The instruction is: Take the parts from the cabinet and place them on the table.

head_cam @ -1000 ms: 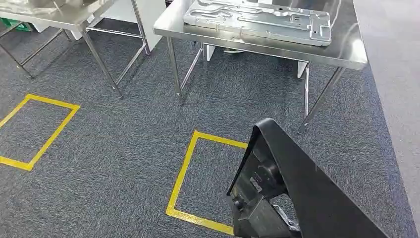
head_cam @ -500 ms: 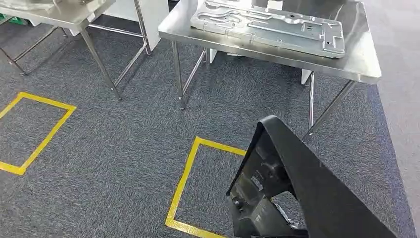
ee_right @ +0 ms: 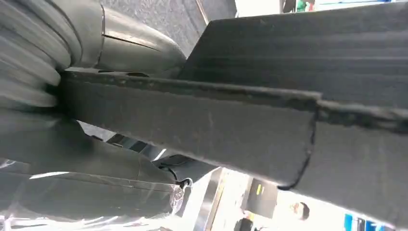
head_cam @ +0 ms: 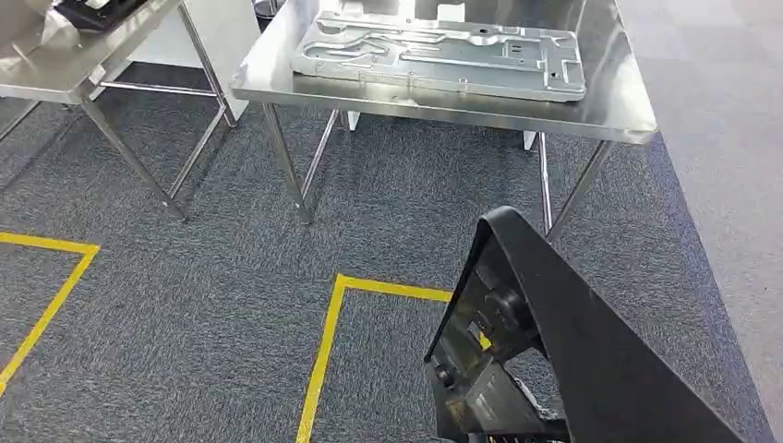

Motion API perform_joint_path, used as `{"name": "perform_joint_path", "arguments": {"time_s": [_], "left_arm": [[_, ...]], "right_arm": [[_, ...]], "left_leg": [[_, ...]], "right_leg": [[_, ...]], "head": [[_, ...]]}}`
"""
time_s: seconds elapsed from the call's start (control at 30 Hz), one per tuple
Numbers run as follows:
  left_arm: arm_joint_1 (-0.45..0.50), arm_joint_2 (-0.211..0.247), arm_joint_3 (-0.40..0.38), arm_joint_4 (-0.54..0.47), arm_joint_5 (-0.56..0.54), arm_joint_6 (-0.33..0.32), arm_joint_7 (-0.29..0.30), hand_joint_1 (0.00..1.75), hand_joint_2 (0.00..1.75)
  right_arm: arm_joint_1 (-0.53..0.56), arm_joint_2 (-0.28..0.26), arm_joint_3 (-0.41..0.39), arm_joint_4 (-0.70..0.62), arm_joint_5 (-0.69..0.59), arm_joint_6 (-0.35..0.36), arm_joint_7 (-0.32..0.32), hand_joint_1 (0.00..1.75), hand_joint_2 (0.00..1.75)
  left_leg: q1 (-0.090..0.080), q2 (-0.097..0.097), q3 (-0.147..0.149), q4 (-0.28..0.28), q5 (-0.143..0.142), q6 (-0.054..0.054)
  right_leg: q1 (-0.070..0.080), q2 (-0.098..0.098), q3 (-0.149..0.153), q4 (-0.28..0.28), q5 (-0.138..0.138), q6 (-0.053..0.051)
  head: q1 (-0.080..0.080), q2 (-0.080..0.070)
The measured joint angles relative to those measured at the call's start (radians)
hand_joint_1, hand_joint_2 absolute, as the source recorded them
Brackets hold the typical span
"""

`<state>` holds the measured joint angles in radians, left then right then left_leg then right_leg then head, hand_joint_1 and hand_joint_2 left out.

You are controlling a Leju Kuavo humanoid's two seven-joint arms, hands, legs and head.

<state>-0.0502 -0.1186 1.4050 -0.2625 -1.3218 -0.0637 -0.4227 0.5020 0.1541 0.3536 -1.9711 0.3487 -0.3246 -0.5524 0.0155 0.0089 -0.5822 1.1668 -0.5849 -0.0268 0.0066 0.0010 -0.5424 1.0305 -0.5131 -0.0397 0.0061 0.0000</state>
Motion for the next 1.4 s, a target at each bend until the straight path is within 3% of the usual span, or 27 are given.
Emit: {"name": "perform_joint_path", "arguments": {"time_s": [0.03,0.07,0.1,0.17,0.23,0.27,0.37,0.4,0.43,0.47,0.53,0.57,0.63,0.7,0.77,0.8,0.87,0.9,0.93,0.97,1.07,1.1,1.2,1.27,1.3,1.37,1.4], "left_arm": [[0.001,0.000,0.000,0.000,0.000,0.000,0.000,0.00,0.00],[0.001,0.000,0.000,0.000,0.000,0.000,0.001,0.00,0.00],[0.000,0.000,0.001,0.000,0.000,-0.003,0.001,0.00,0.00],[0.001,0.003,0.001,0.000,0.000,-0.004,0.004,0.00,0.00],[0.000,0.004,0.001,0.001,-0.002,-0.008,0.005,0.00,0.00],[-0.002,0.004,0.001,0.001,-0.002,-0.008,0.005,0.00,0.00],[-0.004,0.006,0.001,0.001,-0.002,-0.008,0.005,0.00,0.00],[-0.004,0.007,0.001,0.001,-0.002,-0.008,0.005,0.00,0.00],[-0.004,0.008,0.001,0.001,-0.006,-0.008,0.006,0.00,0.00],[-0.003,0.009,0.001,0.001,-0.011,-0.008,0.008,0.00,0.00],[-0.004,0.010,0.000,0.001,-0.023,-0.008,0.011,0.00,0.00],[-0.004,0.013,-0.001,0.001,-0.027,-0.009,0.013,0.00,0.00],[-0.011,0.022,-0.009,0.002,-0.049,-0.011,0.021,0.00,0.00],[-0.016,0.025,-0.018,0.004,-0.064,-0.013,0.027,0.00,0.00],[-0.025,0.032,-0.032,0.005,-0.074,-0.015,0.031,0.00,0.00],[-0.027,0.035,-0.035,0.008,-0.075,-0.015,0.031,0.00,0.00],[-0.029,0.043,-0.038,0.010,-0.076,-0.015,0.034,0.00,0.00],[-0.027,0.046,-0.040,0.010,-0.076,-0.015,0.036,0.00,0.00],[-0.024,0.048,-0.043,0.010,-0.079,-0.016,0.040,0.00,0.00],[-0.024,0.050,-0.045,0.011,-0.083,-0.016,0.043,0.00,0.00],[-0.024,0.056,-0.055,0.011,-0.089,-0.016,0.045,0.00,0.00],[-0.024,0.061,-0.057,0.012,-0.092,-0.017,0.046,0.00,0.00],[-0.025,0.066,-0.061,0.013,-0.092,-0.018,0.049,0.00,0.00],[-0.025,0.065,-0.066,0.014,-0.093,-0.019,0.051,0.00,0.00],[-0.026,0.066,-0.069,0.015,-0.095,-0.020,0.051,0.00,0.00],[-0.028,0.066,-0.073,0.016,-0.097,-0.021,0.052,0.00,0.00],[-0.028,0.066,-0.076,0.017,-0.097,-0.022,0.052,0.00,0.00]], "right_arm": [[-0.001,-0.001,0.002,0.000,0.000,0.000,0.000,1.75,1.75],[-0.003,-0.002,0.003,0.002,0.000,-0.007,0.001,1.75,1.75],[-0.008,-0.002,0.003,0.003,0.004,-0.020,0.007,1.75,1.75],[-0.013,-0.002,0.003,0.006,0.026,-0.057,0.037,1.75,1.75],[-0.018,-0.002,-0.001,0.008,0.038,-0.092,0.072,1.75,1.75],[-0.021,-0.002,-0.003,0.008,0.039,-0.098,0.084,1.75,1.75],[-0.029,-0.002,-0.007,0.009,0.040,-0.105,0.095,1.75,1.75],[-0.029,-0.002,-0.008,0.011,0.043,-0.109,0.099,1.75,1.75],[-0.029,-0.002,-0.011,0.013,0.065,-0.130,0.121,1.75,1.75],[-0.031,-0.001,-0.018,0.015,0.097,-0.158,0.154,1.75,1.75],[-0.045,0.004,-0.052,0.022,0.196,-0.234,0.232,1.75,1.75],[-0.059,0.004,-0.071,0.025,0.237,-0.267,0.261,1.75,1.75],[-0.106,0.006,-0.121,0.034,0.330,-0.332,0.316,1.75,1.75],[-0.180,0.009,-0.196,0.054,0.424,-0.362,0.357,1.75,1.75],[-0.255,0.009,-0.255,0.082,0.521,-0.367,0.398,1.75,1.75],[-0.293,0.009,-0.273,0.100,0.554,-0.368,0.413,1.75,1.75],[-0.353,0.009,-0.290,0.131,0.622,-0.368,0.436,1.75,1.75],[-0.374,0.009,-0.294,0.144,0.657,-0.368,0.442,1.75,1.75],[-0.394,0.009,-0.294,0.158,0.718,-0.368,0.472,1.75,1.75],[-0.417,0.008,-0.291,0.174,0.785,-0.367,0.511,1.75,1.75],[-0.473,0.002,-0.268,0.208,0.902,-0.366,0.581,1.75,1.75],[-0.494,-0.002,-0.257,0.220,0.954,-0.366,0.600,1.75,1.75],[-0.536,-0.021,-0.229,0.242,1.100,-0.327,0.645,1.75,1.75],[-0.562,-0.042,-0.203,0.255,1.166,-0.285,0.655,1.75,1.75],[-0.577,-0.059,-0.186,0.264,1.188,-0.261,0.660,1.75,1.75],[-0.598,-0.081,-0.154,0.284,1.185,-0.228,0.661,1.75,1.75],[-0.600,-0.090,-0.145,0.293,1.179,-0.219,0.661,1.75,1.75]], "left_leg": [[0.001,0.000,0.018,-0.082,0.075,0.000],[-0.002,-0.001,0.022,-0.098,0.081,0.006],[-0.007,0.003,0.011,-0.110,0.033,0.014],[-0.011,0.002,0.016,-0.108,0.071,0.035],[0.000,0.001,0.030,-0.124,0.078,0.047],[0.001,0.000,0.036,-0.130,0.078,0.050],[0.001,0.001,0.042,-0.134,0.071,0.058],[0.001,0.000,0.046,-0.134,0.066,0.058],[0.002,0.000,0.053,-0.134,0.060,0.056],[0.003,-0.002,0.063,-0.134,0.053,0.055],[0.005,-0.006,0.089,-0.134,0.037,0.047],[0.006,-0.006,0.091,-0.135,0.030,0.042],[0.002,-0.007,0.093,-0.137,0.020,0.029],[0.003,0.000,0.101,-0.151,0.021,0.018],[0.006,-0.001,0.110,-0.137,0.013,0.007],[0.005,-0.002,0.087,-0.092,-0.007,0.005],[0.005,-0.003,-0.011,0.073,-0.068,0.002],[0.005,-0.003,-0.057,0.139,-0.082,0.000],[0.005,-0.003,-0.088,0.168,-0.072,0.001],[0.004,-0.003,-0.094,0.145,-0.032,0.003],[-0.005,-0.003,-0.030,-0.083,0.135,0.027],[-0.011,-0.002,-0.025,-0.092,0.120,0.035],[-0.019,-0.003,-0.020,-0.115,0.116,0.041],[-0.003,-0.005,-0.001,-0.143,0.123,0.049],[-0.002,-0.006,0.008,-0.152,0.121,0.054],[-0.001,-0.005,0.018,-0.154,0.116,0.060],[-0.001,-0.006,0.023,-0.154,0.110,0.061]], "right_leg": [[-0.001,0.000,0.013,0.001,-0.010,0.004],[-0.001,0.001,0.019,-0.001,-0.016,0.009],[0.000,0.002,0.019,0.006,-0.019,0.014],[0.001,0.002,0.022,0.003,-0.030,0.028],[0.004,0.000,0.030,0.003,-0.040,0.041],[0.001,0.000,0.023,0.025,-0.052,0.048],[-0.010,0.000,-0.099,0.232,-0.140,0.060],[-0.014,0.000,-0.141,0.291,-0.148,0.063],[-0.017,0.000,-0.162,0.303,-0.128,0.065],[-0.020,0.000,-0.156,0.268,-0.083,0.066],[-0.023,-0.001,-0.099,0.107,0.036,0.063],[-0.022,-0.002,-0.079,0.047,0.057,0.060],[-0.013,-0.001,-0.066,0.029,0.033,0.053],[-0.009,0.006,-0.068,0.023,0.031,0.044],[-0.019,0.009,-0.047,0.001,0.035,0.032],[-0.019,0.008,-0.041,-0.003,0.032,0.024],[-0.015,0.006,-0.030,-0.003,0.022,0.014],[-0.012,0.006,-0.025,-0.003,0.017,0.010],[-0.010,0.007,-0.018,-0.002,0.012,0.009],[-0.008,0.008,-0.009,-0.002,0.006,0.009],[-0.003,0.009,0.019,-0.003,-0.016,0.012],[0.001,0.009,0.019,-0.001,-0.021,0.016],[-0.007,0.010,0.015,-0.008,-0.022,0.032],[-0.006,0.006,0.022,-0.007,-0.030,0.044],[-0.005,0.004,0.009,0.026,-0.043,0.050],[-0.013,0.004,-0.081,0.177,-0.100,0.060],[-0.018,0.004,-0.128,0.243,-0.114,0.065]], "head": [[0.000,0.000],[0.002,0.000],[0.000,0.000],[-0.004,0.000],[-0.007,0.000],[0.001,0.000],[0.003,0.000],[0.002,0.000],[0.003,0.000],[0.002,0.000],[0.003,0.000],[0.005,0.000],[0.001,0.000],[-0.002,0.000],[-0.002,0.000],[-0.005,0.000],[-0.005,0.000],[-0.005,0.000],[-0.007,0.000],[-0.007,0.000],[-0.008,0.000],[0.001,0.000],[-0.003,0.000],[-0.001,0.000],[-0.002,0.000],[-0.002,0.000],[-0.001,0.000]]}}
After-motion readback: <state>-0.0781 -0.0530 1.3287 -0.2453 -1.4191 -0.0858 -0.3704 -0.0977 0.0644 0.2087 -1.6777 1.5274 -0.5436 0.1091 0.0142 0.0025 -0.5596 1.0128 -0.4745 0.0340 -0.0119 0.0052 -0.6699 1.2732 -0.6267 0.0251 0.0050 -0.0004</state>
